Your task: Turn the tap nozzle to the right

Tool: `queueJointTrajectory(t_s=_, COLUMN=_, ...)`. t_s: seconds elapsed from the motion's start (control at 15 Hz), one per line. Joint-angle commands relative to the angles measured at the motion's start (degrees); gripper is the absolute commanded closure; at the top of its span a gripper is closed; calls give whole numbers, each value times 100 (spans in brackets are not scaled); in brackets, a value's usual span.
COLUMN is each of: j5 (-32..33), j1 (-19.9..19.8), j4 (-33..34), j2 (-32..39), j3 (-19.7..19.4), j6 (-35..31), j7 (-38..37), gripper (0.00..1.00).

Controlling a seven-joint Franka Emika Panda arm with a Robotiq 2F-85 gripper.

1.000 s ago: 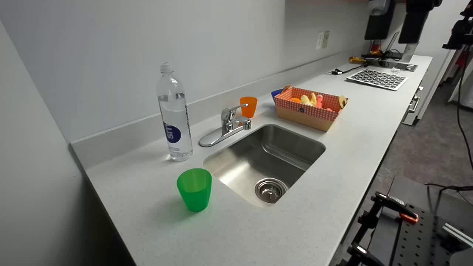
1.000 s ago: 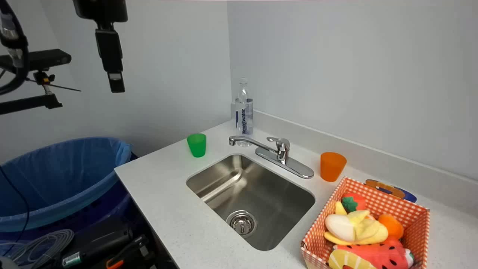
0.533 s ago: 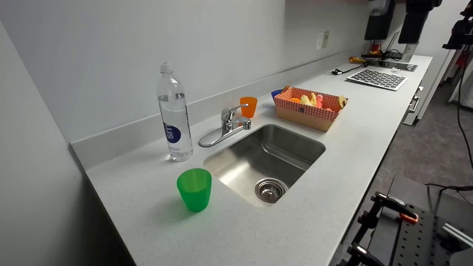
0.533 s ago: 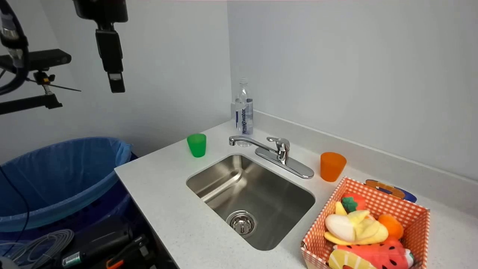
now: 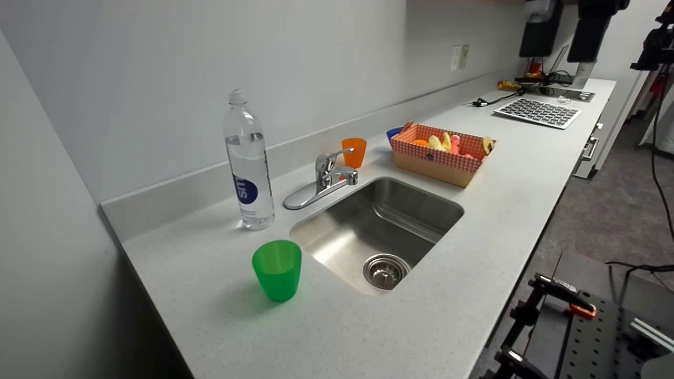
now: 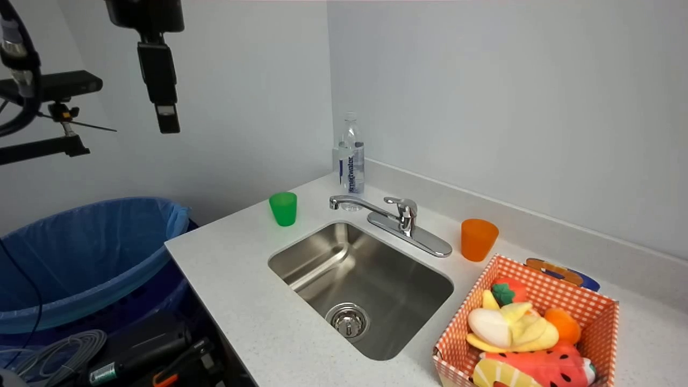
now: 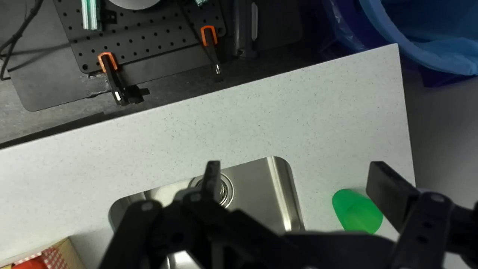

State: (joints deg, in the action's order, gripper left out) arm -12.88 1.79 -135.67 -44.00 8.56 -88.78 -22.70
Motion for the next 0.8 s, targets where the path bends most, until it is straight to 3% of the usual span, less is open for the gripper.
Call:
queueJointTrajectory(t_s=0.0, j5=-38, j1=-94, j4=19, j2=-2, j3=60, j6=28, j7=48, gripper=0)
queueJointTrajectory(t_s=0.73, j5=66, j1=-197, j4=45, j2=604, j3=111, j6=-499, j7=40, gripper=0)
